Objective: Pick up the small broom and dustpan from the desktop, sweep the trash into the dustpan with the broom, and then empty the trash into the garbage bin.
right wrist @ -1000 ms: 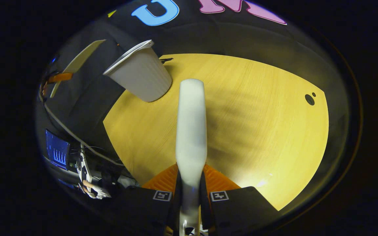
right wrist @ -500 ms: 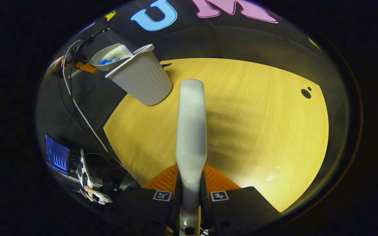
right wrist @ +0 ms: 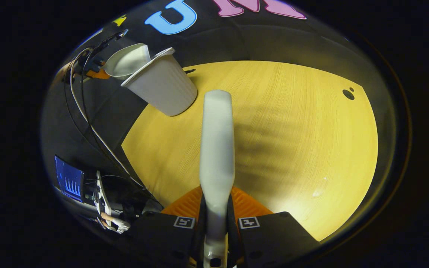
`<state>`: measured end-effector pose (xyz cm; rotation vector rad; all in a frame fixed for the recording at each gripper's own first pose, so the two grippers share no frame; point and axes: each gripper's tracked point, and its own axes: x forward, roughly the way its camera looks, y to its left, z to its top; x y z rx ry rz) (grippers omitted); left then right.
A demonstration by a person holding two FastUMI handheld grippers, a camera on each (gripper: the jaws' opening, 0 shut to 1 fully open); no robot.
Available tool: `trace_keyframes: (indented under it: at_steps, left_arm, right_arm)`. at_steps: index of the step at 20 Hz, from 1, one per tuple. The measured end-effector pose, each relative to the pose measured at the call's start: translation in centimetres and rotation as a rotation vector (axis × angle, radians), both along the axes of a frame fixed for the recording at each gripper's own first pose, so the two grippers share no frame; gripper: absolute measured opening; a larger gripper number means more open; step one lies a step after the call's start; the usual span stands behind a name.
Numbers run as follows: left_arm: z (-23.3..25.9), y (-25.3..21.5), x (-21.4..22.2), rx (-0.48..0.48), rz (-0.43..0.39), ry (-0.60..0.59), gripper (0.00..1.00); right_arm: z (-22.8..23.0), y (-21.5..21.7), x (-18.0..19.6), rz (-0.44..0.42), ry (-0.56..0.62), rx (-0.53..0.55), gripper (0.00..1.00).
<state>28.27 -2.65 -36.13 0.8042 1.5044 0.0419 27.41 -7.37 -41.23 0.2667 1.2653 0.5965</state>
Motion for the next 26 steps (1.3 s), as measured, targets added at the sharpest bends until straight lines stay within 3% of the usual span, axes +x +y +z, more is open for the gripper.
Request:
trace_keyframes:
  at_steps: [3,4,5,6,9,12,17,21,25,26]
  left_arm:
    - [2.5,-2.3,-0.4,-0.078,0.013,-0.178,0.30]
    - [3.7,-3.5,-0.5,-0.115,0.011,-0.232,0.29]
    - [4.8,-5.3,-0.5,-0.161,0.009,-0.287,0.30]
    - [5.6,-6.8,-0.4,-0.222,-0.012,-0.336,0.29]
    - [4.9,-12.1,-1.5,-0.402,-0.060,-0.420,0.29]
    - [2.0,-17.9,-3.6,-0.506,-0.069,-0.493,0.30]
    - [-7.2,-25.3,-7.9,-0.590,-0.023,-0.464,0.29]
    - [-16.3,-30.0,-9.3,-0.736,0.170,-0.376,0.30]
    - [-23.7,-31.5,-10.2,-0.735,0.288,-0.286,0.30]
    - [-25.3,-31.2,-10.4,-0.727,0.320,-0.268,0.30]
  right_arm:
    - [0.5,-0.3,0.3,-0.053,0.001,-0.012,0.24]
    - [0.6,-0.5,0.4,-0.075,-0.002,-0.017,0.28]
    - [0.8,-0.8,0.7,-0.100,-0.006,-0.020,0.24]
    - [1.0,-1.4,0.7,-0.126,-0.010,-0.026,0.28]
    - [1.8,-2.8,0.4,-0.233,0.002,-0.046,0.28]
    - [1.1,-4.2,-0.4,-0.322,-0.008,-0.100,0.28]
    - [-1.4,-3.3,-4.3,-0.318,0.087,-0.129,0.28]
    - [-5.7,-3.0,-5.5,-0.317,0.132,-0.221,0.29]
    - [-8.7,-2.7,-5.2,-0.263,0.150,-0.317,0.29]
    - [-9.4,-2.8,-5.1,-0.229,0.149,-0.353,0.24]
